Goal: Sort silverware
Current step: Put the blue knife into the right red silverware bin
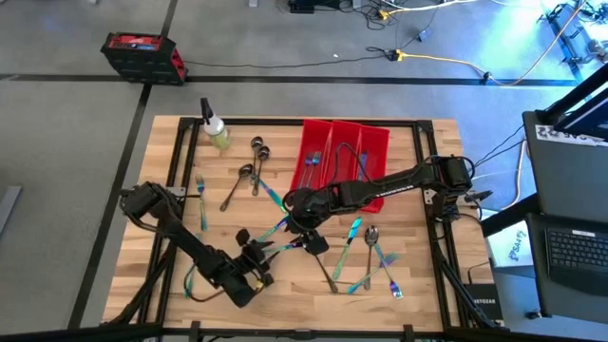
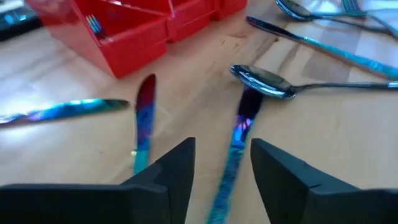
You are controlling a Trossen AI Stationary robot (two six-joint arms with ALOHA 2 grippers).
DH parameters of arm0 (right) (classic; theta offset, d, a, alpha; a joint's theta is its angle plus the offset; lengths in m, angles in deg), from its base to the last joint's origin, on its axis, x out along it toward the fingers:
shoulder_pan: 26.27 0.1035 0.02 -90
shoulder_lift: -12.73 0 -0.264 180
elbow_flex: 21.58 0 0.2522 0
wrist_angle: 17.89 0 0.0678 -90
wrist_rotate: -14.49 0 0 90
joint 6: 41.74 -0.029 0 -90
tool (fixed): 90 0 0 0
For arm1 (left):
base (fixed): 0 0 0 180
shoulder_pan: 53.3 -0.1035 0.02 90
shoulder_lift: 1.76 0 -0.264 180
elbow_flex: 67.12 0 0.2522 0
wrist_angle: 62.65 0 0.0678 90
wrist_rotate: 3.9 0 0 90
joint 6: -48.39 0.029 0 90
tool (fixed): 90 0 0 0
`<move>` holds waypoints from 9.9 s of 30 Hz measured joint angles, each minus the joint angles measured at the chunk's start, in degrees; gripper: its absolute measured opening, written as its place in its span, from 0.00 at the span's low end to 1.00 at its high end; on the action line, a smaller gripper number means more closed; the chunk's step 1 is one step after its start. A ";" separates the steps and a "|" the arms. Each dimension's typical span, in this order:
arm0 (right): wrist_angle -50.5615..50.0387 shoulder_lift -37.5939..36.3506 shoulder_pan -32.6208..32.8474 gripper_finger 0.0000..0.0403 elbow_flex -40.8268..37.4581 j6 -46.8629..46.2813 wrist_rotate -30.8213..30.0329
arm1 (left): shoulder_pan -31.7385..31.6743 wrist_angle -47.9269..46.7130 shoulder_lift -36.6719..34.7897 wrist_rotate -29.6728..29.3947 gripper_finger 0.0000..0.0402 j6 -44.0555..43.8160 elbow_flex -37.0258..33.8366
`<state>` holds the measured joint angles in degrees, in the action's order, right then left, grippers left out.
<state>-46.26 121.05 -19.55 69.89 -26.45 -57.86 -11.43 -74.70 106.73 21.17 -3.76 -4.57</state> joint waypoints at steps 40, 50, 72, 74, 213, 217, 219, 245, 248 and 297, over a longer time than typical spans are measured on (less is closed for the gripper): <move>1.47 0.07 -0.13 0.39 -3.61 0.09 -1.55 | -5.95 36.55 -1.08 22.38 0.34 29.23 -16.62; 1.42 0.07 -0.11 0.39 -3.61 -0.02 -1.47 | -4.74 38.04 5.46 14.77 0.34 19.16 -14.59; 1.42 0.07 -0.07 0.39 -3.61 -0.07 -1.09 | -4.20 38.15 8.87 13.64 0.12 16.97 -14.74; 1.42 0.07 -0.07 0.39 -3.59 -0.08 -1.09 | -4.20 37.96 8.87 13.64 0.10 16.78 -14.74; 3.56 9.42 -10.17 0.00 2.38 -28.72 25.07 | -8.77 26.87 -10.67 4.70 0.06 59.64 -11.92; 4.15 9.42 -10.16 0.00 2.54 -28.74 26.59 | -8.81 26.93 -10.67 3.20 0.16 59.34 -11.92; 4.13 9.38 -10.19 0.00 2.54 -28.76 26.78 | -8.81 27.10 -10.67 1.88 0.20 60.93 -11.90; 5.77 9.27 -11.64 0.00 2.54 -30.23 25.02 | -8.33 27.28 -10.67 0.06 0.29 63.07 -11.92; 5.15 9.22 -11.58 0.00 2.54 -30.23 24.99 | -8.33 27.15 -10.67 0.04 0.29 63.07 -11.92; -13.27 -26.21 -4.67 0.00 -8.79 -46.39 -37.56 | -7.13 35.06 -34.51 26.31 0.00 46.47 -28.39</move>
<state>-59.53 94.84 -24.22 61.10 -72.84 -95.42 -18.55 -39.64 72.22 47.48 42.71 -32.97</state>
